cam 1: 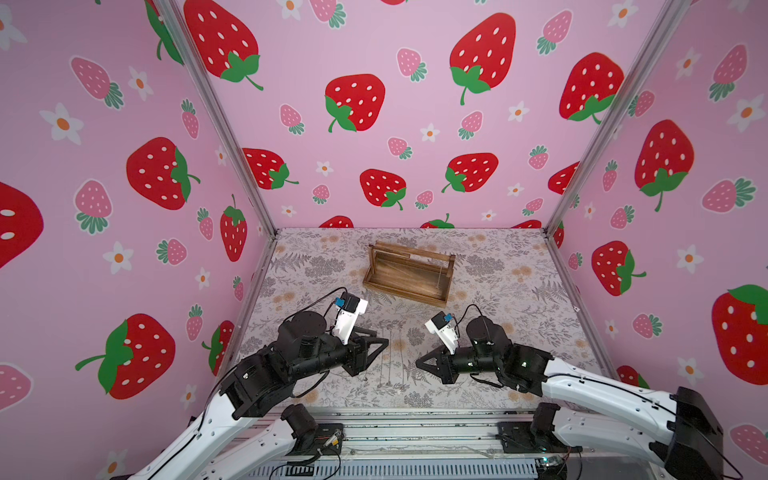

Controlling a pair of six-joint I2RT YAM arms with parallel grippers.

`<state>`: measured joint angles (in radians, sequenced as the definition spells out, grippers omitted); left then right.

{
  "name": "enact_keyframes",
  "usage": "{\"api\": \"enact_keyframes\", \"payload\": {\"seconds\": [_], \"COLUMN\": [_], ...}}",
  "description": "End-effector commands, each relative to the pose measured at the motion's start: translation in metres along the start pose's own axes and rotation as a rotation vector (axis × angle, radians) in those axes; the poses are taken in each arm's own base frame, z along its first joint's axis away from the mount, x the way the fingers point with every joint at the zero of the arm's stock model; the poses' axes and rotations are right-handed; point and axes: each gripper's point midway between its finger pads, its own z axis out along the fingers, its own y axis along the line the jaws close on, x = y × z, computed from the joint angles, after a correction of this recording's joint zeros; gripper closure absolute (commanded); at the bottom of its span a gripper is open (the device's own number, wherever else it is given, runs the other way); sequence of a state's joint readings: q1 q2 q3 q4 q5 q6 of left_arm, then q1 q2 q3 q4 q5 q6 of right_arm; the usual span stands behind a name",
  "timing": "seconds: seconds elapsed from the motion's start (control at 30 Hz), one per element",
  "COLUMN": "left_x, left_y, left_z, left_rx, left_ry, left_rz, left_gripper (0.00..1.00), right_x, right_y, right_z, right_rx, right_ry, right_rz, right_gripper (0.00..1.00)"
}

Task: Take the necklace off the jewelry display stand
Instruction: Place the necklace at the center of the board.

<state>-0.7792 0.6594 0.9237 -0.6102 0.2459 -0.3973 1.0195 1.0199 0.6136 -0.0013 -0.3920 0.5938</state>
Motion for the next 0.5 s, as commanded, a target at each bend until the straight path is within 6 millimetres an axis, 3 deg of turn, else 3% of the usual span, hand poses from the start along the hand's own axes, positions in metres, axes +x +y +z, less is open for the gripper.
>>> {"api": "enact_keyframes", "payload": {"seconds": [0.0, 0.27, 0.47], "left_x": [-0.001, 0.0, 0.003], "left_y": [0.001, 0.0, 0.001], "left_z": [0.0, 0.002, 0.004], "left_rx": [-0.005, 0.003, 0.001], "left_ry": [-0.005, -0.003, 0.006], "left_rz": [0.009, 0.004, 0.002], "left_gripper": [0.54, 0.55, 0.56], "right_x": [-0.002, 0.002, 0.011], "right_y": [0.008, 0.004, -0.018], "right_z": [-0.004, -0.003, 0.008], "right_rx": [-0.026, -0.008, 0.057], "right_ry": [-0.02, -0.016, -0.009], "right_rz": [-0.007, 0.002, 0.036], "right_gripper": [1.0, 1.0, 1.0]}}
